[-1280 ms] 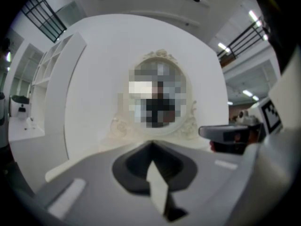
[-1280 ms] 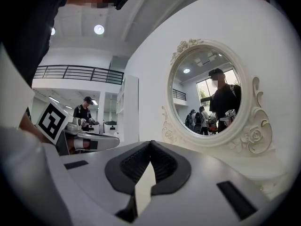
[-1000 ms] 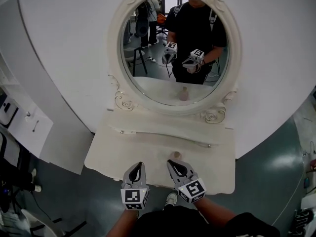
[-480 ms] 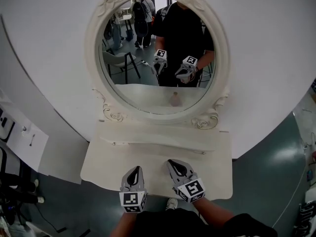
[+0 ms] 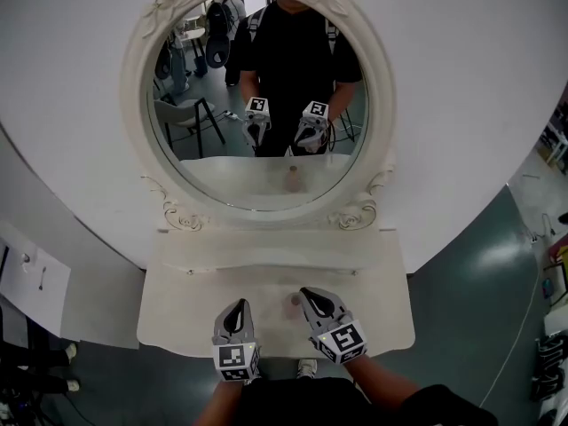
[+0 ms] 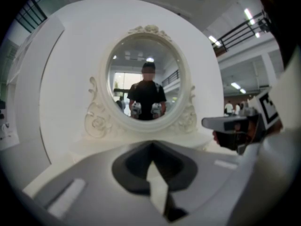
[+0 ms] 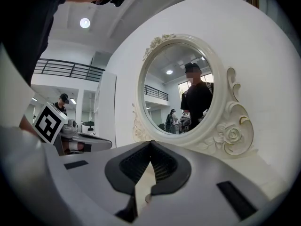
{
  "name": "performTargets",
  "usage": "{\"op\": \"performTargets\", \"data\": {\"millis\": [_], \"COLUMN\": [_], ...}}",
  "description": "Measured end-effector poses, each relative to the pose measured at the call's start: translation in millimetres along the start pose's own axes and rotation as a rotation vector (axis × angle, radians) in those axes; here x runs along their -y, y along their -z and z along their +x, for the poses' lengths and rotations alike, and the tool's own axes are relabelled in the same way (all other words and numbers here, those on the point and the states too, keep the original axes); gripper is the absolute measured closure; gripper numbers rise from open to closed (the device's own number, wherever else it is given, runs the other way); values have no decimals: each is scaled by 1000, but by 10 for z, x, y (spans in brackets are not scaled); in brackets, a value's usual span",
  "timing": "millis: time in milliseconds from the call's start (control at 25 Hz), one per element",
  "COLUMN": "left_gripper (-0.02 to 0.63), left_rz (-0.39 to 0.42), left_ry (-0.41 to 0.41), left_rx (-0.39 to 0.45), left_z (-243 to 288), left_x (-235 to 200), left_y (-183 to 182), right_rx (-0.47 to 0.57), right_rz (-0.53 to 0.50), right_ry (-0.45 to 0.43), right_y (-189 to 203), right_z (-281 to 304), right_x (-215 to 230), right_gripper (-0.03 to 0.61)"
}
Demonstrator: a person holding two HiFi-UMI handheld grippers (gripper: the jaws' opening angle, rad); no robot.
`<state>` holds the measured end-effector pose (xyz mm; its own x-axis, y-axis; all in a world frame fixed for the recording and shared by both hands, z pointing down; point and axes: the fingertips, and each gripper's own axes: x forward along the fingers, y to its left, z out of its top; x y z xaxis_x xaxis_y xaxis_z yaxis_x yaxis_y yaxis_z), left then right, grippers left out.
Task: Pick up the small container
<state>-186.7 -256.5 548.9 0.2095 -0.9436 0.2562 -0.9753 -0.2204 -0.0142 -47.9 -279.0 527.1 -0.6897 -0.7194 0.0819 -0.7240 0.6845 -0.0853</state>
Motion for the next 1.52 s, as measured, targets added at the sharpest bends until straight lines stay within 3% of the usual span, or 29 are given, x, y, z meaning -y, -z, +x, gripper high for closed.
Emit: {"op": "performTargets", "data": {"millis": [680,1200,1520], "left_gripper": [607,607,607], "left_rz": [-24,-40,-30], "left_ry": [190,228,252], "left_rx": [-1,-28,-68], "left_z": [165,186,169], "left_x": [74,64,111], "left_y": [26,243,443], "right_rx": [-45,-102,-220], "right_rz": [21,18,25], "right_ry": [129,193,207], "right_y": [180,373,820], "right_z": [-50,-106,-129], "right_x": [-164,-246,-279], "right_gripper": [574,574,558]}}
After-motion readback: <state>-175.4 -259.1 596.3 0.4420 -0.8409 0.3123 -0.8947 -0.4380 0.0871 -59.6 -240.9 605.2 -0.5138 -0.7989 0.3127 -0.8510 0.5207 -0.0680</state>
